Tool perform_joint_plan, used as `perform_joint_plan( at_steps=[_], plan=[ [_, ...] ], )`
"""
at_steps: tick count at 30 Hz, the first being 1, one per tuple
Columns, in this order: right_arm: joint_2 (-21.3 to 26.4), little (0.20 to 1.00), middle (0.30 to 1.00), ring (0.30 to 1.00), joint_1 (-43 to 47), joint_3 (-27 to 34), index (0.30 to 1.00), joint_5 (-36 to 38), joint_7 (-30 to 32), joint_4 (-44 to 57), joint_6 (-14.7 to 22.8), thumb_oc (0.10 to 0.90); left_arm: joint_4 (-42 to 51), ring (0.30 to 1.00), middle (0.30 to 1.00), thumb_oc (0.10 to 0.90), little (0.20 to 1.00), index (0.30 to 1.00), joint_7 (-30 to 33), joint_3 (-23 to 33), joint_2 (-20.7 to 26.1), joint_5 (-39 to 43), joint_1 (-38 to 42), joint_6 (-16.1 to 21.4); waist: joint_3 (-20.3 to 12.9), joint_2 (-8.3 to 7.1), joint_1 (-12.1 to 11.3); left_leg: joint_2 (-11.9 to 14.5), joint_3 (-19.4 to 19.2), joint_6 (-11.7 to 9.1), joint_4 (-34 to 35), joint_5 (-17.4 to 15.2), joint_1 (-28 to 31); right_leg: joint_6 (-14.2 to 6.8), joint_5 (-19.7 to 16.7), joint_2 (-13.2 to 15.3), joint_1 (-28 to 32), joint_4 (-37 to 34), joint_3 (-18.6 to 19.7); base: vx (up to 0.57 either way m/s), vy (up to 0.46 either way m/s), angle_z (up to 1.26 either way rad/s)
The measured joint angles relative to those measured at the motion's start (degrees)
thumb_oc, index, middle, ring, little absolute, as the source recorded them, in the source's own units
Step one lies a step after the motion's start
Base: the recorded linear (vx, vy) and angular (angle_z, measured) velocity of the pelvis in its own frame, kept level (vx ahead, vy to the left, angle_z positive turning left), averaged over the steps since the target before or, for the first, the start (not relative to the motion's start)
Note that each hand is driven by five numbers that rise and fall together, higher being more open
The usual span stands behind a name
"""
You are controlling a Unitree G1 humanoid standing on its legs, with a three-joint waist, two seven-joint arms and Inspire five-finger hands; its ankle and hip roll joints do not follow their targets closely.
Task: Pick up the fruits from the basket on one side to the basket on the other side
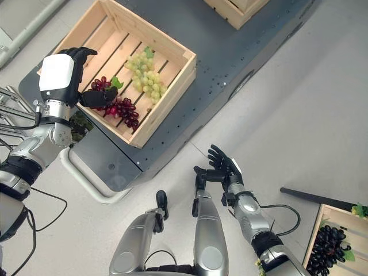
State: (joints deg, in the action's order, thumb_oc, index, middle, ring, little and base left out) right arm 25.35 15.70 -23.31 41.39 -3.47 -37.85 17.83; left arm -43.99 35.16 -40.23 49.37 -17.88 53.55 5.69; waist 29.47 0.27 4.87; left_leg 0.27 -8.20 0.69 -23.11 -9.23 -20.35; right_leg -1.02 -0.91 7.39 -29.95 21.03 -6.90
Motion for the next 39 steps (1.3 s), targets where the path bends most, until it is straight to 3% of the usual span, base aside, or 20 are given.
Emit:
perform_joint_plan(
  at_steps=[4,9,13,20,26,33,39],
  plan=[
    [0.3,0.9,0.9,0.9,0.2,0.0,0.9,0.0,0.0,0.1,0.0,0.8,-1.2,0.9,0.9,0.8,0.9,0.9,-1.0,-1.1,0.5,-0.5,2.8,-2.4,0.9,-1.2,0.2,1.2,0.1,-0.3,-6.5,-2.3,-5.2,0.8,1.2,-0.4,-4.2,4.4,-0.1,-0.02,0.052,-0.01],
    [2.2,0.9,0.9,0.9,-0.4,0.0,0.9,0.1,0.0,2.4,0.0,0.8,-2.1,0.9,0.9,0.8,0.9,0.9,-0.9,-2.4,1.4,-5.4,5.4,-3.9,1.0,-1.47,0.3,1.9,1.1,-0.3,-11.0,-3.2,-10.6,0.7,1.4,-0.8,-8.2,6.6,-0.2,-0.01,0.045,0.03],
    [3.3,0.9,0.9,0.9,-0.1,-0.2,0.9,0.1,-0.1,4.6,0.0,0.8,-2.1,0.9,0.9,0.8,0.9,0.9,-2.5,-9.8,4.2,-12.1,11.5,-6.5,1.0,-1.56,0.3,2.2,1.6,-0.1,-14.3,-3.9,-14.4,0.7,1.4,-0.9,-11.3,8.4,-0.3,0.0,0.051,0.03],
    [3.5,0.9,0.9,0.9,1.2,-0.8,0.9,0.1,-0.2,6.7,0.0,0.8,-1.6,0.9,0.9,0.8,0.9,0.9,-13.6,-16.5,6.3,-24.7,18.6,-11.0,1.1,-2.11,0.5,2.8,1.4,0.1,-17.2,-4.9,-18.6,0.6,0.9,-1.3,-14.7,9.1,-0.2,0.0,0.011,-0.03],
    [3.5,0.9,0.9,0.9,1.2,-1.9,0.9,0.3,-0.3,6.6,0.0,0.8,2.3,0.9,0.9,0.8,0.9,0.9,-21.3,-20.9,8.7,-30.6,20.6,-10.9,1.1,-3.06,0.6,2.9,1.4,0.2,-17.2,-5.1,-19.8,0.8,0.7,-1.4,-15.7,8.9,-0.3,0.0,0.001,-0.01],
    [3.7,0.9,0.9,0.9,1.6,-2.1,0.9,2.5,-0.6,6.5,0.0,0.8,4.6,0.9,0.9,0.8,0.9,0.9,-27.5,-27.3,10.5,-38.7,27.2,-3.7,1.1,-3.49,0.6,3.4,1.0,0.4,-17.3,-5.3,-20.7,0.8,0.7,-1.3,-16.1,8.3,-0.9,0.0,0.0,0.0],
    [3.7,0.9,0.9,0.9,1.7,-2.1,0.9,4.3,-2.4,4.9,0.2,0.8,5.6,0.9,0.9,0.8,0.9,0.9,-30.1,-31.0,10.5,-38.8,31.3,-1.4,1.0,-3.51,0.6,3.6,1.4,0.4,-17.5,-5.3,-21.5,0.8,0.8,-1.3,-16.3,8.1,-1.7,0.02,-0.005,0.06]
  ],
)
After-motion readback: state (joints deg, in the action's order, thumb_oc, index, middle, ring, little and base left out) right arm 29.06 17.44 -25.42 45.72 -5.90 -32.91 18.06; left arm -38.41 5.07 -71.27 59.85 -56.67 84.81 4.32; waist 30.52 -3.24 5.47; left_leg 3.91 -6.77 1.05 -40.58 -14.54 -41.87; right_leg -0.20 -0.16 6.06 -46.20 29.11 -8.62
